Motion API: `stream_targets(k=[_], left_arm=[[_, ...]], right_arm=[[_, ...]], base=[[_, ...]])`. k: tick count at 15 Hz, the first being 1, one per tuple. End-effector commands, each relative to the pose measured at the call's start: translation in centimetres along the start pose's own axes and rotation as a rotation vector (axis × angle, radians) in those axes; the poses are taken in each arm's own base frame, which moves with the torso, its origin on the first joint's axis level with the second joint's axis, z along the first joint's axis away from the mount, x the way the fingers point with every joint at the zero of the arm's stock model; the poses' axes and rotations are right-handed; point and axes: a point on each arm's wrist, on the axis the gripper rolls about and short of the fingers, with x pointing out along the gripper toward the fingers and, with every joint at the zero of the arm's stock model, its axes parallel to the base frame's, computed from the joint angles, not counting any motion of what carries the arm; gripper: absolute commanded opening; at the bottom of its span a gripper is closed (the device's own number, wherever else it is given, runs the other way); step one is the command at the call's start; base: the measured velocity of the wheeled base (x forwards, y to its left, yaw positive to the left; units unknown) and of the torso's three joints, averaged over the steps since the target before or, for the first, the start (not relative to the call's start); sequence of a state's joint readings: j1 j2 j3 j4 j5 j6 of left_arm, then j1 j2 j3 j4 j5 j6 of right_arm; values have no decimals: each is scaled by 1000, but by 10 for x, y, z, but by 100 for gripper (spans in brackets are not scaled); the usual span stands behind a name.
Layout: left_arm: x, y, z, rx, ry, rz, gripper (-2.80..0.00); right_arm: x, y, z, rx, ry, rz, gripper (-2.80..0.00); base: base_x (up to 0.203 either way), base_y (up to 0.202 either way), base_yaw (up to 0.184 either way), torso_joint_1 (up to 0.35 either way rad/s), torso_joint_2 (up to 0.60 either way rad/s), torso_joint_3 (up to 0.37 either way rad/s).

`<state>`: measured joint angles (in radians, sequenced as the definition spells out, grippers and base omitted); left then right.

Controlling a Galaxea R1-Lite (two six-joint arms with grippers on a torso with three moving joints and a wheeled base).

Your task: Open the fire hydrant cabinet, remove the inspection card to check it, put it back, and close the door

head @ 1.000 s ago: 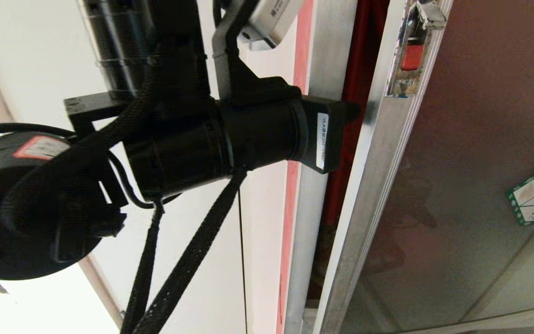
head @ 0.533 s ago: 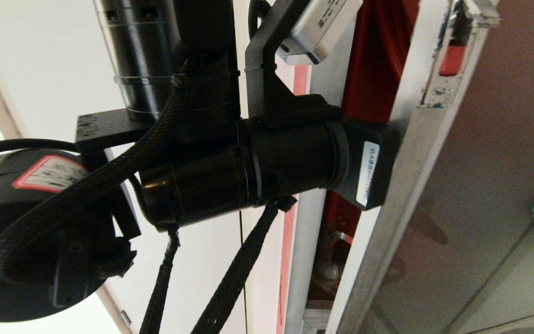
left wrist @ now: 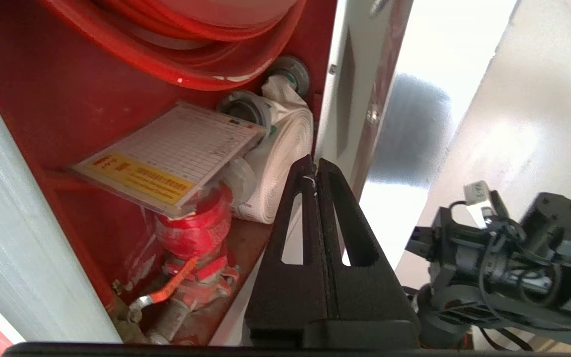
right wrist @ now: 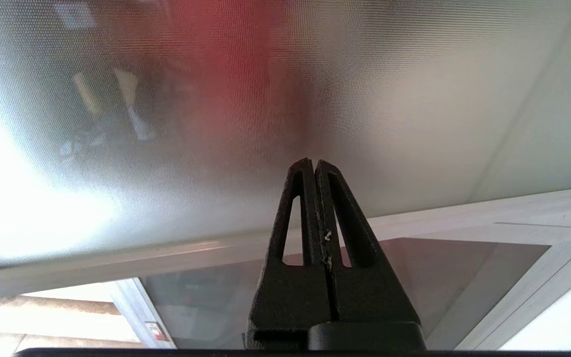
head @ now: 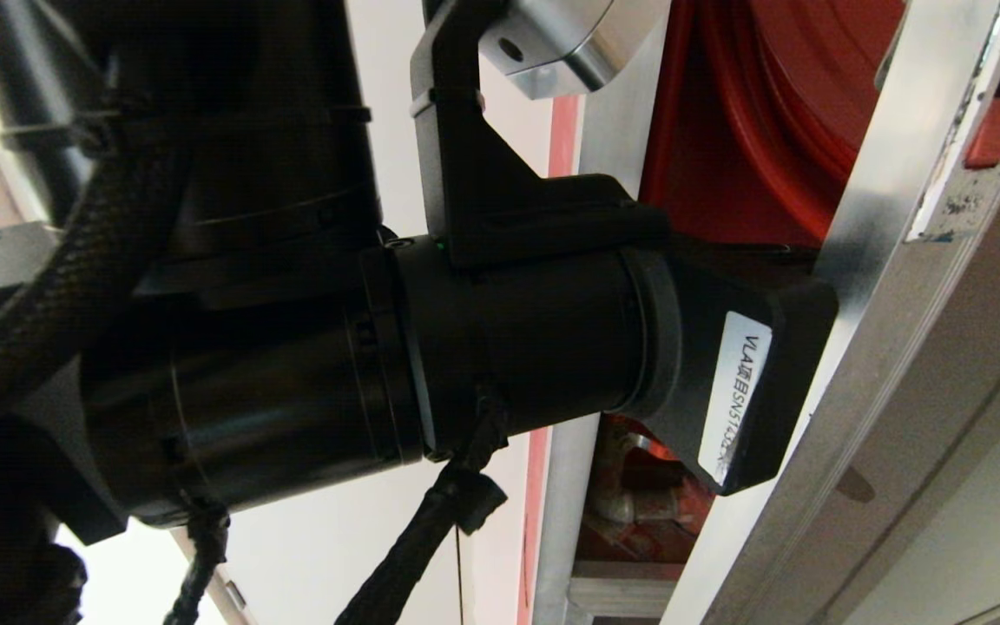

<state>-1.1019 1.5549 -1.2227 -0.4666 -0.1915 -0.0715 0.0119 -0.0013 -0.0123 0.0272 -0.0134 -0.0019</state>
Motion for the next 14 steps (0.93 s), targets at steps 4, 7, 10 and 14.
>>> stream_targets(k=[4,7,10,14], left_arm=[[-7,-25,1,-8,-1,-82,-280],[-12,-28,-3,-9,13,-92,-280],[-16,-39,-6,-13,25,-134,-280],[-18,-52,-9,-18,35,-180,-280]], right_arm=[[0,0,0,0,2,0,-280],[0,0,0,0,2,0,-280],[0,0,0,0,2,0,-280],[0,0,0,0,2,0,-280]], base=[[0,0,0,0,0,0],[0,0,0,0,0,0],[0,0,0,0,0,0],[0,0,0,0,0,0]])
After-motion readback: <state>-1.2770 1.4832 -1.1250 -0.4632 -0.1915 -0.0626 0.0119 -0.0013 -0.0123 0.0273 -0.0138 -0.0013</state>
